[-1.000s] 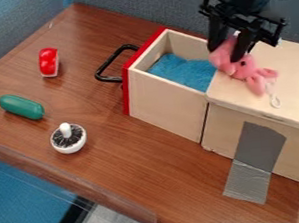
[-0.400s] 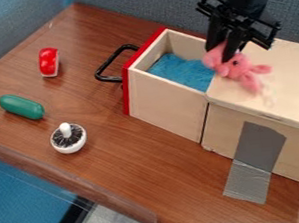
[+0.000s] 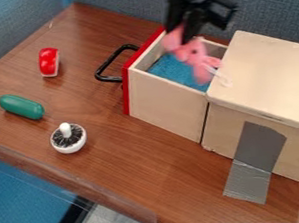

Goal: Moving the bunny.

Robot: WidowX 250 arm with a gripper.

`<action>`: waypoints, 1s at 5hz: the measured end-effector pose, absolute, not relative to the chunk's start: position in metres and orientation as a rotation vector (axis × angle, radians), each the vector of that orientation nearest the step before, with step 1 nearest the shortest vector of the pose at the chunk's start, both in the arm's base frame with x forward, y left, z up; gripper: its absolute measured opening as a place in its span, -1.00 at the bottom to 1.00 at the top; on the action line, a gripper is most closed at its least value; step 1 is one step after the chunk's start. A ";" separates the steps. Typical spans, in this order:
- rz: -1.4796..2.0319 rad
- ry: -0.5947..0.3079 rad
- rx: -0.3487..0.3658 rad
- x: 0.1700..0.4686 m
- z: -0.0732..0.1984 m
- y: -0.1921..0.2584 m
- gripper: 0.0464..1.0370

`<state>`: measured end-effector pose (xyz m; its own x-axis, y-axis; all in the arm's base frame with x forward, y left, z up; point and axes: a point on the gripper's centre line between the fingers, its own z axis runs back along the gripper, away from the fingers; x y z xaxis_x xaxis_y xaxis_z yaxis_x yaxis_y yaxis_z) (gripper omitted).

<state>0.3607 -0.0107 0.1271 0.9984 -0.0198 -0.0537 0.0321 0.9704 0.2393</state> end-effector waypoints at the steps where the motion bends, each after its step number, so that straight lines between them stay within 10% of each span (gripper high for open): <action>1: 0.027 0.061 0.253 0.359 0.123 0.010 -0.60; 5: 0.004 0.080 0.181 0.368 0.099 -0.008 -0.60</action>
